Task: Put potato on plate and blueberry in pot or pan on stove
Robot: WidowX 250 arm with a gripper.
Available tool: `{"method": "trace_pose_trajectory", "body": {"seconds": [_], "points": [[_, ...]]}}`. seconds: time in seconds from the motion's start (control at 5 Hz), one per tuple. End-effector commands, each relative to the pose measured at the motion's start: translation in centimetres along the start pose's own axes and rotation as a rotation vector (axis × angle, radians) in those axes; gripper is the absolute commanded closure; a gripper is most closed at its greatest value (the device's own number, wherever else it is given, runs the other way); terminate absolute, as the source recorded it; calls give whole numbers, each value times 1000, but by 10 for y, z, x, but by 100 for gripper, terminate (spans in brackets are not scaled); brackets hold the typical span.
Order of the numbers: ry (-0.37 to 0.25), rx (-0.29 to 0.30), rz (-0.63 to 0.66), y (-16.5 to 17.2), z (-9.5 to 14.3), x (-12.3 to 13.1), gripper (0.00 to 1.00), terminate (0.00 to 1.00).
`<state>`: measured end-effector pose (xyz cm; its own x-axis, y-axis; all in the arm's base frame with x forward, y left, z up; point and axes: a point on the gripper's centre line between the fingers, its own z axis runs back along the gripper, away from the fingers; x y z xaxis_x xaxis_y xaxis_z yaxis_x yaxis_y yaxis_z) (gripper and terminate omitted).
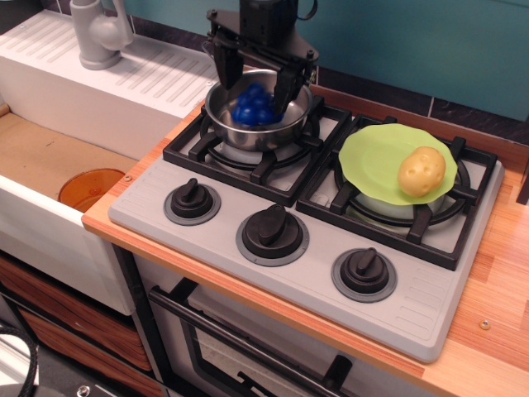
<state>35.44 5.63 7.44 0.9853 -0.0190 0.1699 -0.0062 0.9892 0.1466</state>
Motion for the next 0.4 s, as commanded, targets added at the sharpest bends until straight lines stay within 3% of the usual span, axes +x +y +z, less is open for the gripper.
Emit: {"method": "trace_pose_trajectory", "body": {"seconds": [0.0,0.2], "points": [[-19,38,50,-16,44,-4,0,0],[-9,46,74,-31,55,-13,0,0]]}}
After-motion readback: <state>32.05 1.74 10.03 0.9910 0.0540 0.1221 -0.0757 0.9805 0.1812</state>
